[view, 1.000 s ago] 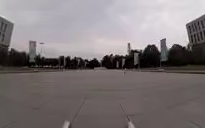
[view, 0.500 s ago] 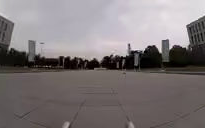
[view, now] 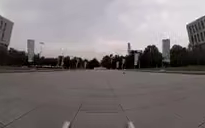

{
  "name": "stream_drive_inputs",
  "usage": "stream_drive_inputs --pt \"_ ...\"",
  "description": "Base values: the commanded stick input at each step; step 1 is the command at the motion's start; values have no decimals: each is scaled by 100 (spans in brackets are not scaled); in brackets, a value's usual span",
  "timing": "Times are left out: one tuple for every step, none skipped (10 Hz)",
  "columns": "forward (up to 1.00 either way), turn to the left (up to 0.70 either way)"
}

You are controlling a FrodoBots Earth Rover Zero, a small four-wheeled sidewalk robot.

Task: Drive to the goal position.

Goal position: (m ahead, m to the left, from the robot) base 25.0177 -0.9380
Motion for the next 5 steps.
stream_drive_inputs --pt "60 0" --pt "60 0" --pt "60 3" --pt "60 9" --pt "60 15"
